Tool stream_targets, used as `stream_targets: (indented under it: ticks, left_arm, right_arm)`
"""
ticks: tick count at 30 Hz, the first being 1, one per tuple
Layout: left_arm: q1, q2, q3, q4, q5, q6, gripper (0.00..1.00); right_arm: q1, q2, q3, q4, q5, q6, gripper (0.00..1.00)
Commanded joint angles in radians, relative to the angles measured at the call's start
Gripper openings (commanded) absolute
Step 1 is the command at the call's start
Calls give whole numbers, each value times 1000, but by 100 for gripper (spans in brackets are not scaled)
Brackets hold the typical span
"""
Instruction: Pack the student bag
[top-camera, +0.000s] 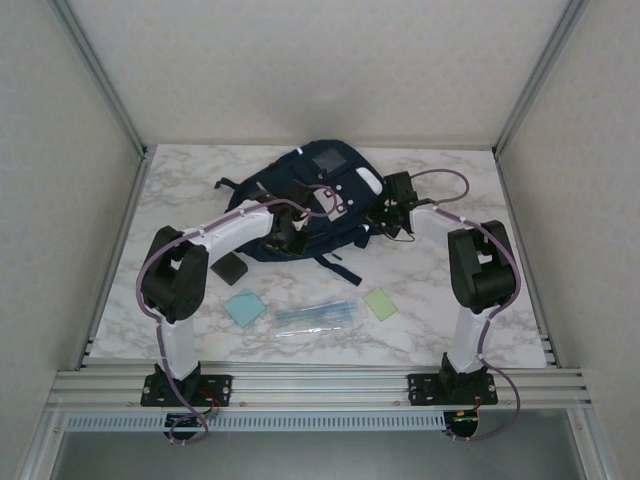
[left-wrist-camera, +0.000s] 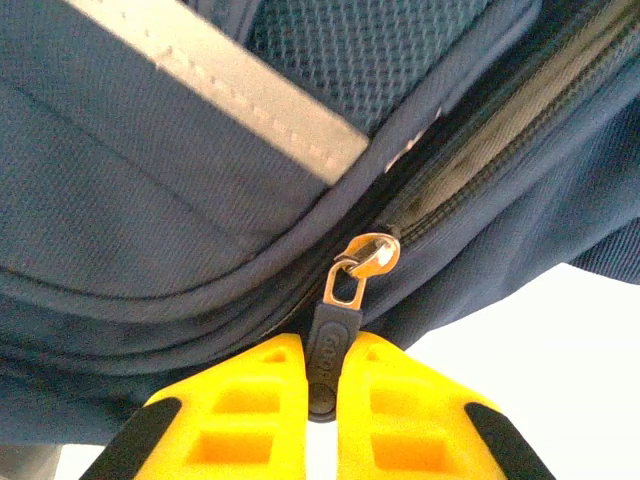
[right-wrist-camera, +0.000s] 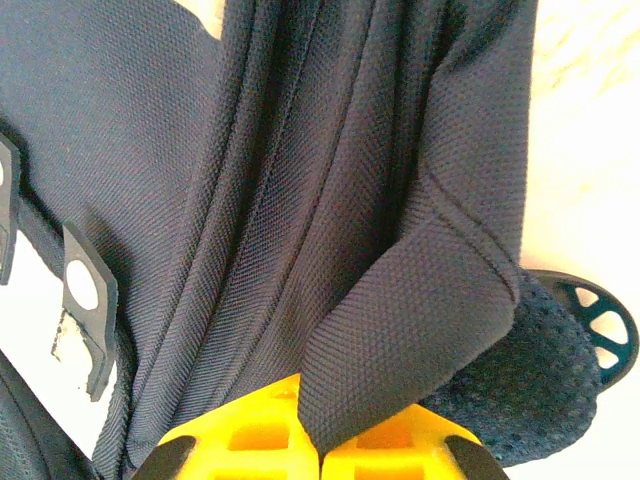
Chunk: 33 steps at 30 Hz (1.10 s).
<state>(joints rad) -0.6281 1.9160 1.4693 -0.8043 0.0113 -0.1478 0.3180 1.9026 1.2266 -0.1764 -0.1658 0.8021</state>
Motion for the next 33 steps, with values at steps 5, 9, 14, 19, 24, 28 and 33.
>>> stream_targets:
  ticks: [5, 9, 14, 19, 24, 28, 33]
  left_arm:
    - [41, 49, 103, -202, -61, 50, 0]
    - [13, 44, 124, -211, -64, 48, 0]
    - [-14, 65, 179, -200, -1, 14, 0]
    - [-43, 104, 268, -191, 57, -17, 0]
    - [-60, 139, 332, -200, 91, -21, 0]
    - [-66, 144, 350, -213, 101, -16, 0]
    - [-77, 122, 336, -209, 107, -22, 0]
  right_arm:
    - [-74, 42, 106, -69, 166, -153, 0]
    - [-124, 91, 218, -168, 219, -214, 0]
    - [-154, 48, 241, -216, 71, -166, 21]
    - [-145, -125, 15, -100, -138, 11, 55]
    - [-83, -254, -233, 122, -253, 230, 61]
    - [-3, -273, -355, 352, -241, 397, 62]
    - [85, -195, -365, 530, -191, 510, 62]
